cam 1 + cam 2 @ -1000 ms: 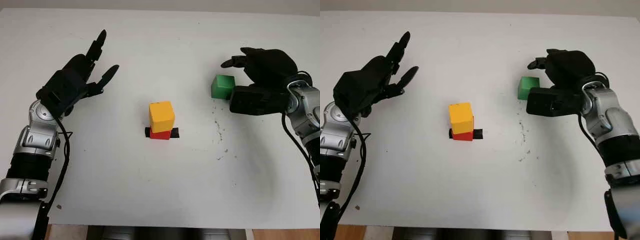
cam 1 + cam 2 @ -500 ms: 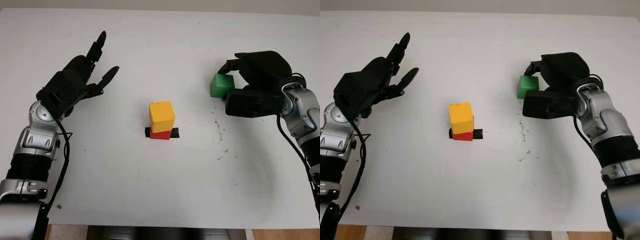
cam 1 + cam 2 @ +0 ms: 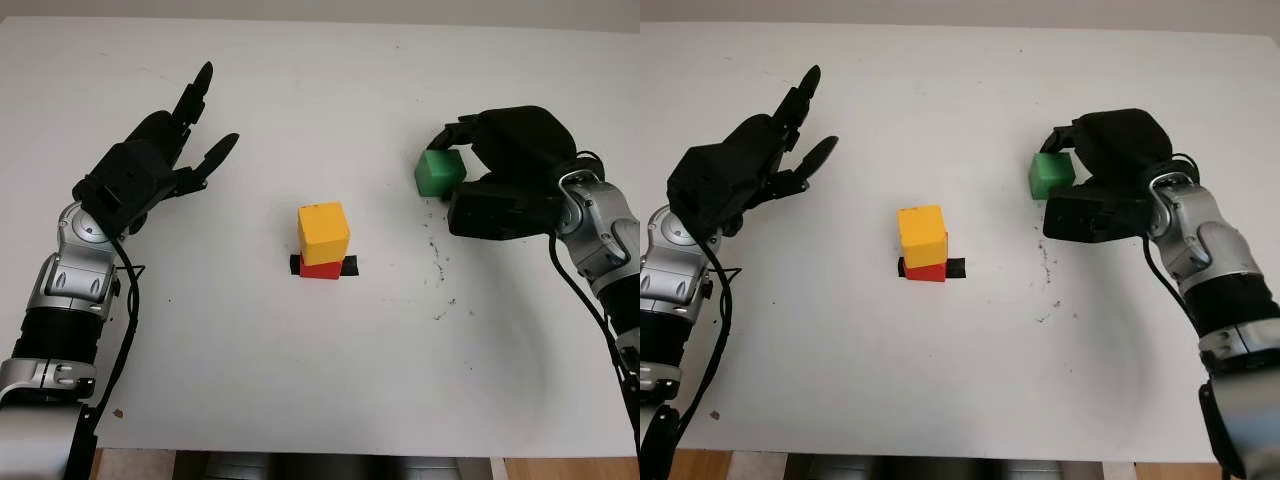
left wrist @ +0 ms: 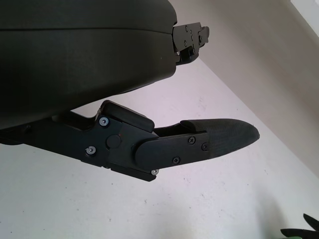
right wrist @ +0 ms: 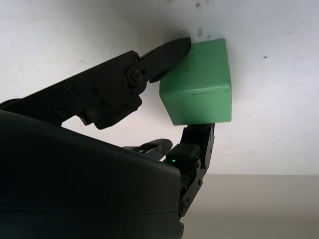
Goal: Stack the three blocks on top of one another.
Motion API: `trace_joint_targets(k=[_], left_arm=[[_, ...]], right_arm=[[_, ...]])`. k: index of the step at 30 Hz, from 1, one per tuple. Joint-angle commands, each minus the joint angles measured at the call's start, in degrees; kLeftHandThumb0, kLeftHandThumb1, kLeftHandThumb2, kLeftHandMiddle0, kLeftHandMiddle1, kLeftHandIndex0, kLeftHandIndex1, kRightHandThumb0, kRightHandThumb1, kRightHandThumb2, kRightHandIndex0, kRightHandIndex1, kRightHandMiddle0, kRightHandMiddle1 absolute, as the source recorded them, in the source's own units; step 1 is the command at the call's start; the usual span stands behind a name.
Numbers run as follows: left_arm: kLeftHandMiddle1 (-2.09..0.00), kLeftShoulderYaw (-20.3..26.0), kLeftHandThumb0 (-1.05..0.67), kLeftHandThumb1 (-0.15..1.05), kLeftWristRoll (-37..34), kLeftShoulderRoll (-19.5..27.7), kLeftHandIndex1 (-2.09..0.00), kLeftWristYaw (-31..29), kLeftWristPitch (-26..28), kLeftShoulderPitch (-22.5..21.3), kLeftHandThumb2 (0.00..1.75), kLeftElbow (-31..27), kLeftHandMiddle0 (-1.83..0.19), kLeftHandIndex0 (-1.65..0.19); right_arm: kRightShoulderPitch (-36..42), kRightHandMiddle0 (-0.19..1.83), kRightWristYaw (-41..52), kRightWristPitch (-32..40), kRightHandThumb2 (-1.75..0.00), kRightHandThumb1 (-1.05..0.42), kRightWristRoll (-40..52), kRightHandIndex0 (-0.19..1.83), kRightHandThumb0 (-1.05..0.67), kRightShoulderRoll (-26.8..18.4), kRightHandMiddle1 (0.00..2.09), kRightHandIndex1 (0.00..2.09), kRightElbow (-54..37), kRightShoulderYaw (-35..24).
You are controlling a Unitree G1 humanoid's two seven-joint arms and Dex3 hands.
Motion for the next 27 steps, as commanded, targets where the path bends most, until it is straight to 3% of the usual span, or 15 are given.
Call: trace_joint_targets(k=[1,8,17,24,27], left_arm=[[0.00,0.2,-0.81,1.05,-0.1,0.6,-0.02,0.0,-0.3,0.7,0.58,-0.1,0.19,0.19],[-0.01,0.0,-0.81,1.05,0.1,0.4,0.00,0.3,-0.9,0.8,0.58,0.2,0.19,0.19],[0.00,0.1,-0.80,1.05,-0.1,0.4,0.00,0.2,-0.9,1.0,0.58,0.0,0.19,0.19],[0.00,0.3,-0.81,1.05,-0.3,0.4,0.00,0.1,-1.0,1.0,0.58,0.2,0.19,0.19],[-0.02,0.2,-0.80,1.05,-0.2,0.4,0.00,0.1,-1.1,0.9,0.58,0.3,0.19,0.19]], right_arm=[[1.2,0.56,1.4,0.9,-0.06,-0.94,2.1,0.46,-0.30,0.7,0.86,0.05,-2.1,-1.5],[3.3,0.36,7.7,6.6,-0.06,-0.97,12.6,0.42,-0.34,3.6,1.30,0.04,-8.7,-7.5],[5.6,0.32,12.8,11.3,-0.06,-0.99,20.1,0.39,-0.38,5.4,1.38,0.03,-15.6,-11.4],[6.9,0.28,17.2,14.9,-0.05,-0.98,28.5,0.37,-0.37,7.9,1.56,0.02,-23.1,-15.0],[7.9,0.24,19.7,21.1,-0.06,-0.99,33.7,0.33,-0.37,9.9,1.65,0.01,-28.4,-16.5]])
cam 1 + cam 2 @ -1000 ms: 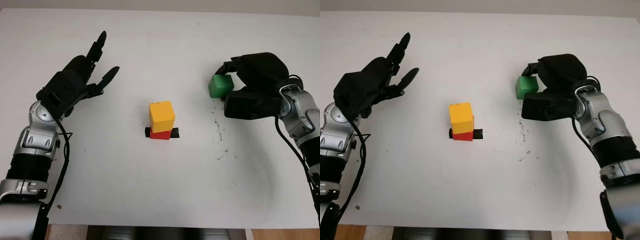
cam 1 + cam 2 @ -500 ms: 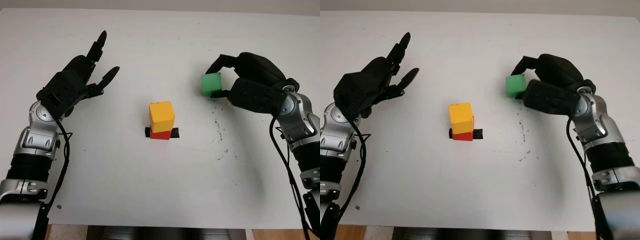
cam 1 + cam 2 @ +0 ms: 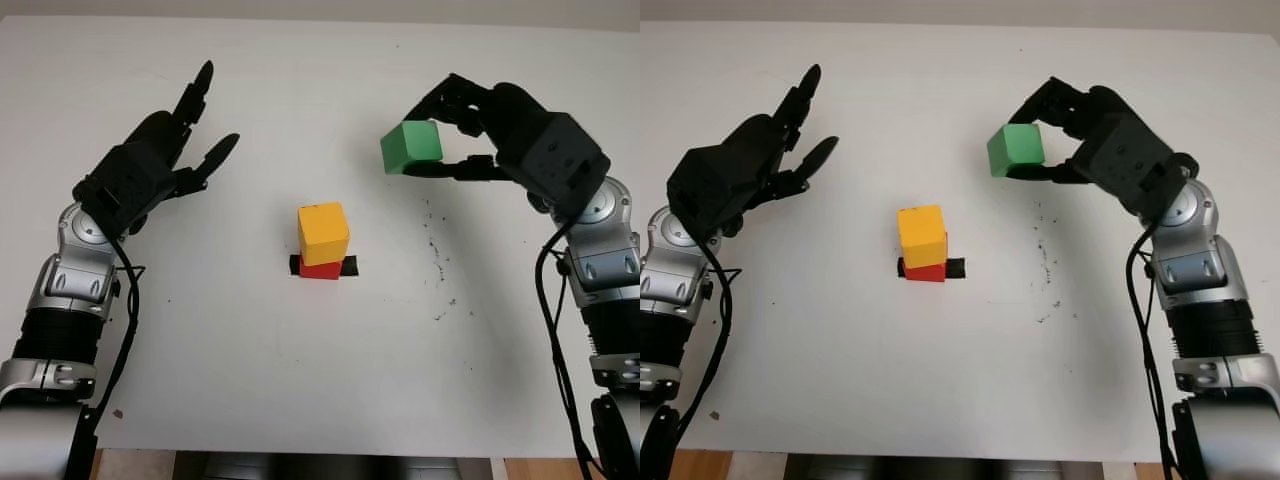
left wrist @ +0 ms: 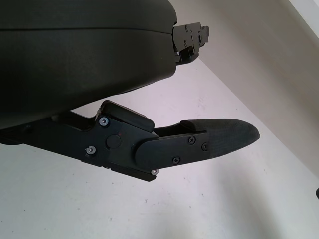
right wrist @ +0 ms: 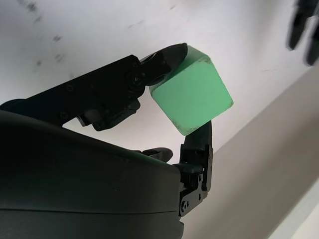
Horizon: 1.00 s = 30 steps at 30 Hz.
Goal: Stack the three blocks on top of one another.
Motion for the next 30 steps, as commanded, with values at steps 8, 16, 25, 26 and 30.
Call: trace_joint_targets(k=[8,16,25,26,30], left_arm=[[-0.01,0.2,-0.80,1.05,-0.1,0.4,0.00,0.0,-0.2,0.5,0.58,0.3,0.19,0.19],[0.00,0.1,-0.81,1.05,0.3,0.6,-0.01,0.3,0.3,0.5,0.58,0.0,0.19,0.19],[0.00,0.0,-0.81,1.05,0.4,0.4,0.00,0.4,0.6,0.4,0.58,-0.4,0.19,0.19],[0.00,0.0,-0.81,1.05,0.4,0.4,0.00,0.3,0.7,0.4,0.58,-0.4,0.19,0.19],[0.00,0.0,-0.81,1.05,0.4,0.3,0.00,0.4,0.5,0.5,0.58,-0.4,0.19,0.19]], right_arm=[[3.7,0.16,-0.7,21.2,-0.06,-1.04,13.3,0.28,-0.38,8.0,1.80,0.00,-20.4,-4.4],[1.1,0.15,-1.4,37.5,-0.09,-1.04,21.7,0.25,-0.41,8.2,1.88,0.00,-34.1,-5.0],[-5.0,0.18,-0.9,48.7,-0.07,-1.04,22.4,0.29,-0.39,2.6,1.85,0.01,-40.9,-1.5],[-5.9,0.17,-0.3,49.6,-0.07,-1.04,22.5,0.29,-0.38,1.6,1.84,0.01,-40.8,-0.9],[-9.3,0.18,1.9,52.7,-0.05,-1.02,22.5,0.33,-0.33,-1.3,1.84,0.03,-39.5,1.9]])
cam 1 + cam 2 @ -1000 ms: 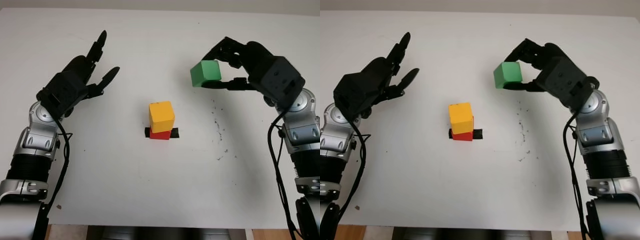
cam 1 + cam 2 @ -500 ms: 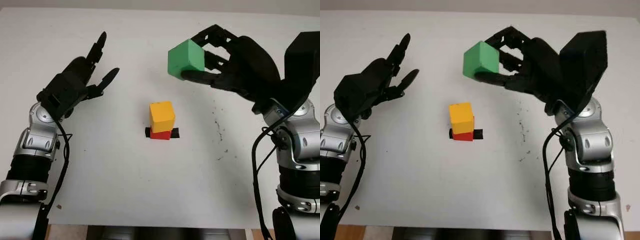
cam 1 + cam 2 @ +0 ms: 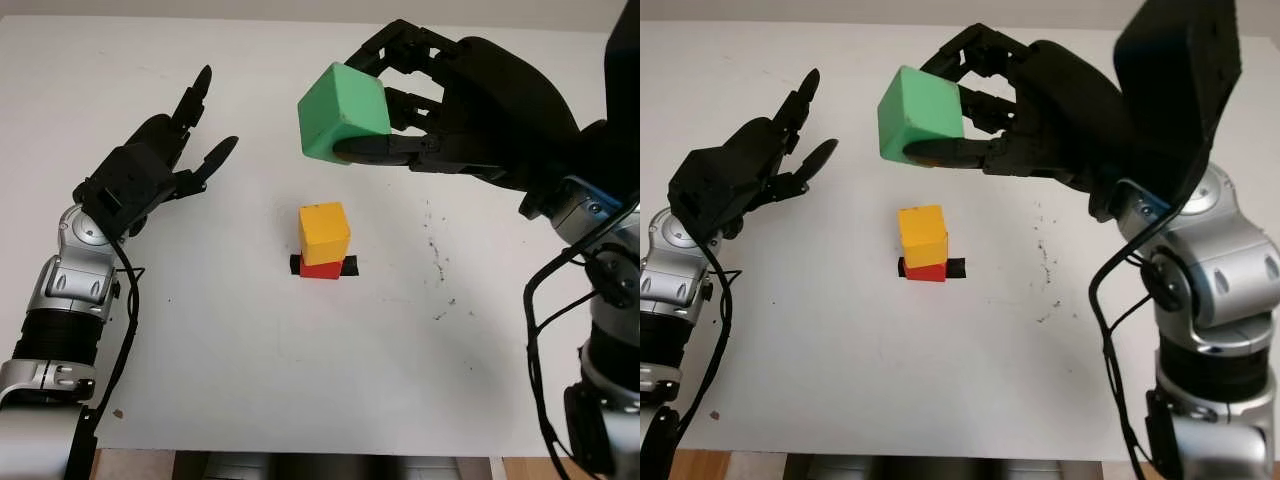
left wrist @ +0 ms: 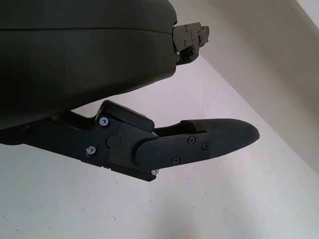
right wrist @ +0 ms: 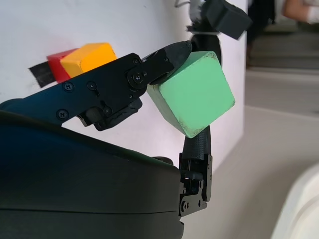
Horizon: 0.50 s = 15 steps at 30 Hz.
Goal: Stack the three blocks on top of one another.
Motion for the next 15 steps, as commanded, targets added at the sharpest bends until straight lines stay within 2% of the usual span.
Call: trace_joint_targets(k=[1,7,15], left_arm=[[0.00,0.0,-0.81,1.05,0.0,0.2,0.00,0.3,-0.3,0.5,0.58,-0.7,0.19,0.19],[0.00,-0.1,-0.82,1.05,-0.1,-0.1,0.00,0.3,0.0,0.8,0.58,-1.2,0.19,0.19],[0.00,0.1,-0.82,1.05,0.2,0.0,0.00,1.0,0.5,1.4,0.58,-1.9,0.19,0.19]], right_arm=[[-2.2,0.18,1.0,1.1,-0.05,-1.02,-0.1,0.32,-0.34,-1.6,1.84,0.03,0.3,1.5],[-1.8,0.21,1.8,0.7,-0.05,-1.01,-2.4,0.35,-0.36,-2.7,1.87,0.04,2.0,5.6],[0.6,0.21,2.7,0.8,-0.05,-1.01,-3.4,0.36,-0.38,-2.1,1.86,0.05,3.4,7.3]])
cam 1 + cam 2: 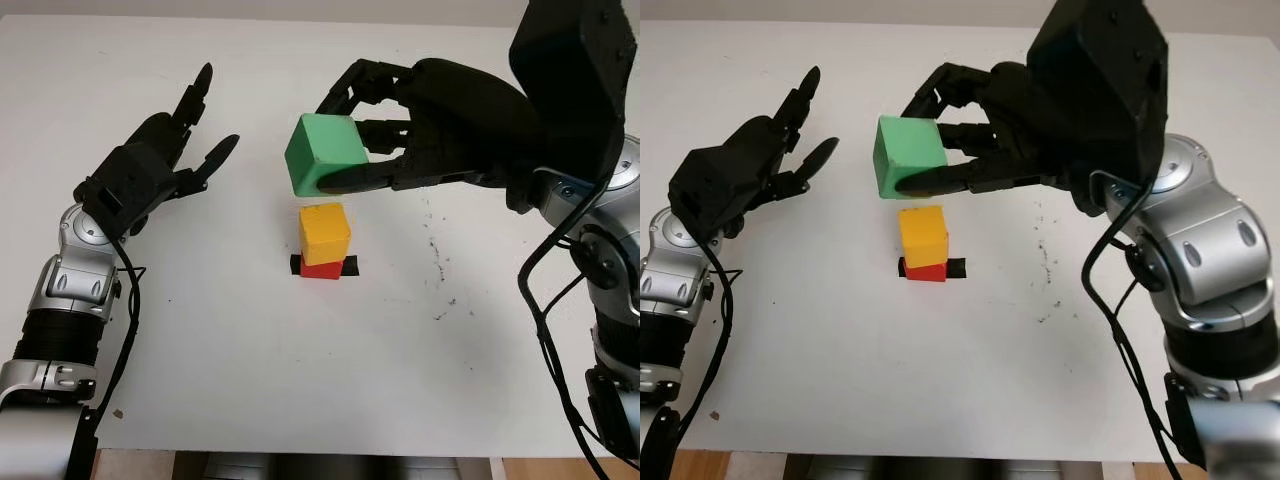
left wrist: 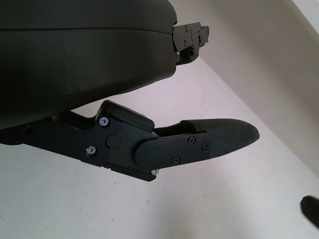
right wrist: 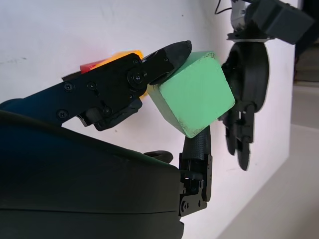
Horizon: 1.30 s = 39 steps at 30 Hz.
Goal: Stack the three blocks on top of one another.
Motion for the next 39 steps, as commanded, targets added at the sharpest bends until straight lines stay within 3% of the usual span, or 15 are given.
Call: trace_joint_targets(k=[1,16,31,39], left_arm=[[0.00,0.0,-0.82,1.05,0.1,0.1,0.00,0.3,0.2,0.9,0.58,-0.8,0.19,0.19],[0.00,0.0,-0.81,1.05,-0.1,-0.2,0.00,0.4,0.2,1.1,0.58,-0.7,0.19,0.19],[0.00,-0.4,-0.81,1.05,0.2,-0.3,0.00,0.1,1.2,0.9,0.58,-1.5,0.19,0.19],[0.00,-0.2,-0.83,1.05,-0.2,-0.5,0.00,0.3,1.7,1.4,0.57,-1.7,0.19,0.19]], right_arm=[[0.8,0.20,0.1,0.7,-0.05,-1.01,0.0,0.36,-0.39,0.1,1.86,0.05,-0.3,0.1],[5.7,0.26,-1.9,4.0,-0.05,-1.01,-0.4,0.36,-0.44,0.7,1.86,0.04,-3.5,-0.6],[4.7,0.25,-1.5,6.7,-0.05,-1.00,-0.7,0.36,-0.45,0.4,1.83,0.05,-3.6,1.3],[5.1,0.25,-2.2,2.5,-0.05,-0.99,-2.8,0.38,-0.45,1.3,1.86,0.06,-1.2,2.2]])
